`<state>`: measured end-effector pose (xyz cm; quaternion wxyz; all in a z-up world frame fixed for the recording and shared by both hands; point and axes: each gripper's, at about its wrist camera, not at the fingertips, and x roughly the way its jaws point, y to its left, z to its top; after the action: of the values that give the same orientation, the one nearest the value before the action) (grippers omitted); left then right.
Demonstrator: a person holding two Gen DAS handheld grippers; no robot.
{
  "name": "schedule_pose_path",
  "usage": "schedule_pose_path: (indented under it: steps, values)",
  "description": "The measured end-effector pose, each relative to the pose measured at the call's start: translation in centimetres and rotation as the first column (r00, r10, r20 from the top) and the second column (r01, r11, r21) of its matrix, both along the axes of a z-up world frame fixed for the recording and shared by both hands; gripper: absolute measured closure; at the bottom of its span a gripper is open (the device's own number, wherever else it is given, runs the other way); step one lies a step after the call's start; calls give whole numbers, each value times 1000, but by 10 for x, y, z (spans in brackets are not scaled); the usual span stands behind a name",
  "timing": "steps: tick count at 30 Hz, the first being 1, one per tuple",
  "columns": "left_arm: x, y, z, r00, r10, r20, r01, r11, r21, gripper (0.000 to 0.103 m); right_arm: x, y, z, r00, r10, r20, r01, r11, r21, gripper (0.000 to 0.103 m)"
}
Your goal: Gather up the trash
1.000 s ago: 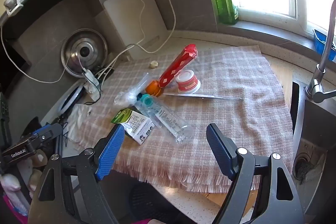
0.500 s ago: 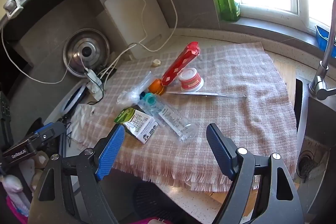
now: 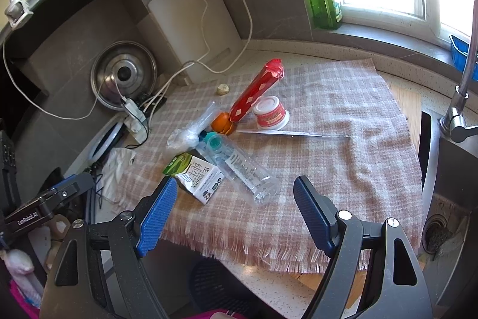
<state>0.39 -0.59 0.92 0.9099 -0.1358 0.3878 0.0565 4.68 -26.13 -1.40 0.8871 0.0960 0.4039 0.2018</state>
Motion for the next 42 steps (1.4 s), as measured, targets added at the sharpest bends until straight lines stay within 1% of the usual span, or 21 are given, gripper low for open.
schedule_pose_path:
  steps: [9,10,25,42]
  values:
    - [3,-7,0,1000,2,-7,-2,1000,0,0,1,1,-1,1000,9,-8,-9,1000,7,23]
    - [0,-1,-1,1000,0,-1,0,1000,0,0,1,1,-1,1000,9,-10,-9,1000,9,23]
    - [1,-2,-1,1000,3,-3,-3,1000,-1,0,1,-1,-2,1000,11,-12,-11,1000,9,23]
    - [-1,-2,-2,1000,5,-9,-5,1000,-5,0,3,-3,-7,999,5,-36,-4,1000,20,23]
